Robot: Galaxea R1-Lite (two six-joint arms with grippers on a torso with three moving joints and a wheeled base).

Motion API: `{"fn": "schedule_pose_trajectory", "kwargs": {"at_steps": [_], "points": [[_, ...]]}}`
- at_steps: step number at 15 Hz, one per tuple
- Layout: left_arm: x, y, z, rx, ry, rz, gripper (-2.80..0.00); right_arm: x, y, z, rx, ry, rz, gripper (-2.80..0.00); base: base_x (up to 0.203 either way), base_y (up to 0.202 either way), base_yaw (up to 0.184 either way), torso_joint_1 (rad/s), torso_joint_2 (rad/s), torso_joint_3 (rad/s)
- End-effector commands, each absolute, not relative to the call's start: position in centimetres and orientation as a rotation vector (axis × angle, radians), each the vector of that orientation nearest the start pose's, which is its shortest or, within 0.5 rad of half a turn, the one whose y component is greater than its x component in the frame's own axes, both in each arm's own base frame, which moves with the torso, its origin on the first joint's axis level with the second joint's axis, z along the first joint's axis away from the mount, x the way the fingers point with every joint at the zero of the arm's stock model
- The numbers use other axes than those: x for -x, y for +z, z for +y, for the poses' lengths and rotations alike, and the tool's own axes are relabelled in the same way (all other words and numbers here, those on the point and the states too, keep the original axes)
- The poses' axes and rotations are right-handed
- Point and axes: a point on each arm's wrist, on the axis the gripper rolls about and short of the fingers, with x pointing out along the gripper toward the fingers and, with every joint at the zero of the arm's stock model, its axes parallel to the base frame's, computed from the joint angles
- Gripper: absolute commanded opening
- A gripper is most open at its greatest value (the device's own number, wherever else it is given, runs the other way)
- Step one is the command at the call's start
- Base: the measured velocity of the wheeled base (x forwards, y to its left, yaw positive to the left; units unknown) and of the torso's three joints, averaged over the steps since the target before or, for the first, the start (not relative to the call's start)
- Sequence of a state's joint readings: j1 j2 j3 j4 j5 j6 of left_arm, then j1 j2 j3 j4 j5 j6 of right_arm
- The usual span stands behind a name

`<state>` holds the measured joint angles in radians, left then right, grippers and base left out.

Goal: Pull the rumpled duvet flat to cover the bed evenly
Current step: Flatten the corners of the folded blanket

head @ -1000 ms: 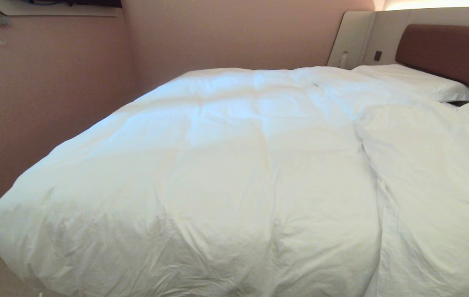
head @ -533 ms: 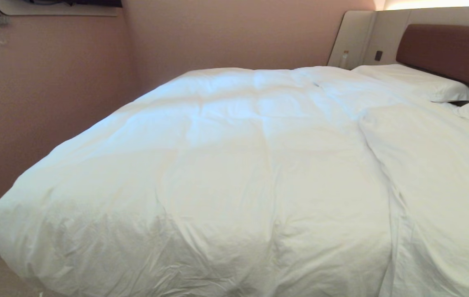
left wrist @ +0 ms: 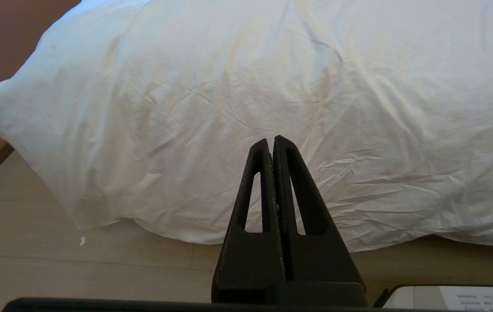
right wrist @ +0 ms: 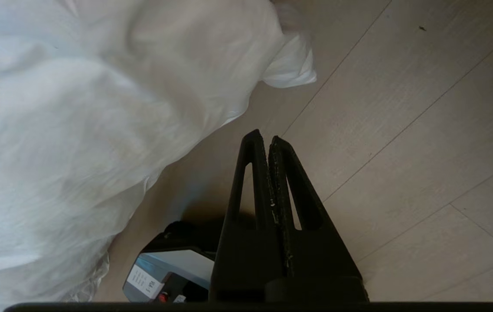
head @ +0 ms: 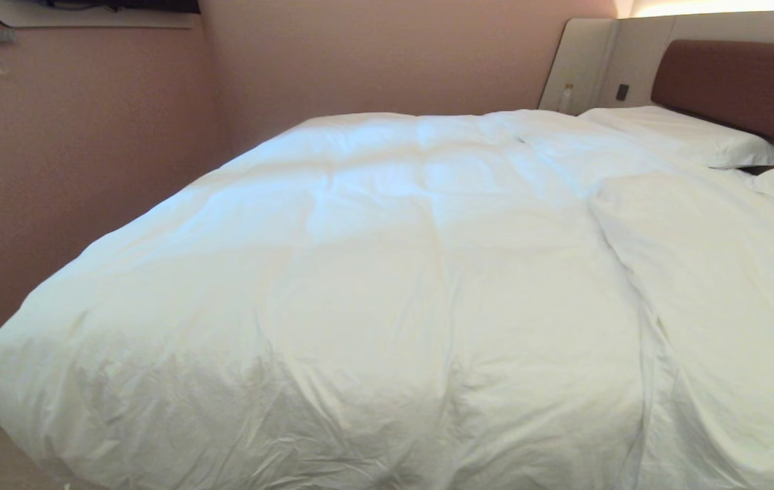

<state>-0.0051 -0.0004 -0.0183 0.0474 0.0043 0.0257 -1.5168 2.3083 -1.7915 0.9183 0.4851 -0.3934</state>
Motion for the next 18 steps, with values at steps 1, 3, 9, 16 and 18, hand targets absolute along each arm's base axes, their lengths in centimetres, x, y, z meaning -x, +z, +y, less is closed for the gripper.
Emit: {"fn": "schedule_pose_trajectory", "kwargs": {"at_steps": [1, 3, 9, 16, 18], "points": [[2.4, 7.6, 0.0, -0.026, 0.0, 0.029, -2.8, -3.1, 9.9, -40.2, -0.924, -0.633, 0.922, -2.8, 0.0, 0.0, 0.0, 0.0, 0.0, 0.0], [2.4, 7.6, 0.0, -0.026, 0.0, 0.029, -2.8, -3.6, 10.5, -39.3, -0.906, -0.594, 0.927, -2.8, 0.0, 0.0, 0.0, 0.0, 0.0, 0.0], [2.4, 7.6, 0.0, -0.026, 0.0, 0.029, -2.8, -12.3, 14.6, -31.2, -0.751, -0.28, 0.994, -2.8, 0.0, 0.0, 0.0, 0.0, 0.0, 0.0], [2.4, 7.6, 0.0, -0.026, -0.001, 0.029, -2.8, -18.7, 21.2, -17.7, -0.476, 0.006, 1.013, -2.8, 0.0, 0.0, 0.0, 0.0, 0.0, 0.0], [2.4, 7.6, 0.0, -0.026, 0.0, 0.029, -2.8, -18.7, 22.6, -14.6, -0.428, 0.056, 0.999, -2.8, 0.0, 0.0, 0.0, 0.0, 0.0, 0.0]]}}
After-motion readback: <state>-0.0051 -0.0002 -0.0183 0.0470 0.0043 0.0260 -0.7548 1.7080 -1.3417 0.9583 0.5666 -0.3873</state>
